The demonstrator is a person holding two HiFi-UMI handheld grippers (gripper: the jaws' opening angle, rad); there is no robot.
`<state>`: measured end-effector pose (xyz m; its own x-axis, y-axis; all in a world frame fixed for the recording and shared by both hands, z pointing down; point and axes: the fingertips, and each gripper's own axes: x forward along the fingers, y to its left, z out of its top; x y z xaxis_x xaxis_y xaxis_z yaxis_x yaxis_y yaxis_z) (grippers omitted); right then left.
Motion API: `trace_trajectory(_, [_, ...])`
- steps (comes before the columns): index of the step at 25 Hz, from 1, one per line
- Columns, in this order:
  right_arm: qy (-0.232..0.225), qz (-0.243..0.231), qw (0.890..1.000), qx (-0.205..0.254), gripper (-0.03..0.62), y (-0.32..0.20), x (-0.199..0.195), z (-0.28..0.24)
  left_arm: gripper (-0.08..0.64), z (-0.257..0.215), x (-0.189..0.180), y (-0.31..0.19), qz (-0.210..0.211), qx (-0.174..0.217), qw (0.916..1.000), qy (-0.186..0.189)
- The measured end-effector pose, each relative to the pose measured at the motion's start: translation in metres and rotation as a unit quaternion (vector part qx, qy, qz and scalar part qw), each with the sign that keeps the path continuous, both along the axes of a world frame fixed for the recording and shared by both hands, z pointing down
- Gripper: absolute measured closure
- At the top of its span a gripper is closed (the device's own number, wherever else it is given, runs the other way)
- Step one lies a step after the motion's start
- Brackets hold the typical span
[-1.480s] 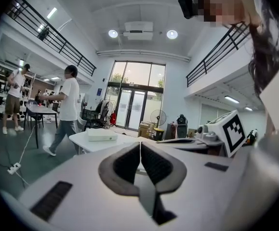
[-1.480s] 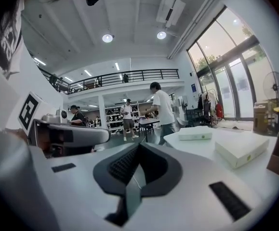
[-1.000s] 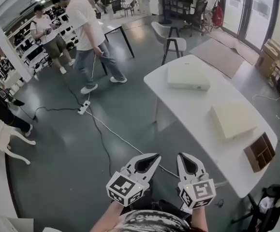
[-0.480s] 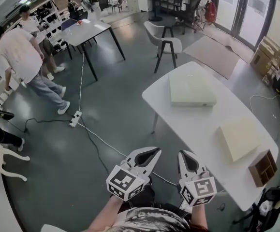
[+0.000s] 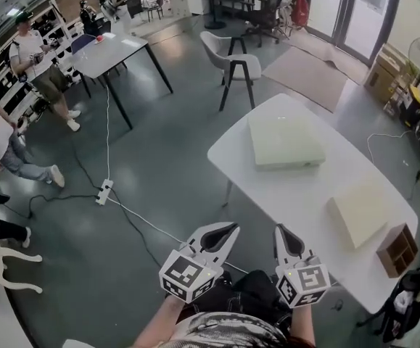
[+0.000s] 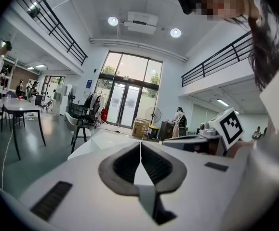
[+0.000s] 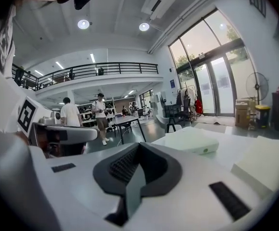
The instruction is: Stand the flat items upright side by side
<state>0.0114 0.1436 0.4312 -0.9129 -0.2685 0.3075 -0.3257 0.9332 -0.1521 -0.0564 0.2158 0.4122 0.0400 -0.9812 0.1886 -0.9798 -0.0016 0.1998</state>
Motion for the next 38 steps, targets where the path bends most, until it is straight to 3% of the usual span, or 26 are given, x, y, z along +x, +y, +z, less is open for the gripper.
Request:
trace_trajectory(11, [0.006,0.033,0.999,-0.025,0.594,-0.047,-0.014,0.024,0.546,0.015,-0.017,-0.037,0.021,-0.01,0.9994,0.024])
trace_trajectory(19, [-0.003,0.063,0.997,-0.039,0.594,-0.136,-0.055,0.035,0.546,0.027,-0.055,-0.109,0.046,-0.025,0.9985,0.017])
trace_trajectory(26, [-0.049,0.108,0.985,-0.125,0.581,-0.22,-0.068,0.068,0.545,0.044,-0.086,-0.189,0.064,-0.043,0.997,-0.006])
trace_trajectory(35, [0.011,0.158,0.974,-0.162,0.523,-0.277,-0.061,0.133,0.545,0.077,-0.125,-0.232,0.058,-0.085,0.9945,0.017])
trace_trajectory(38, [0.028,0.175,0.969,-0.172,0.476,-0.292,-0.061,0.149,0.543,0.087,-0.146,-0.244,0.055,-0.099,0.9933,0.022])
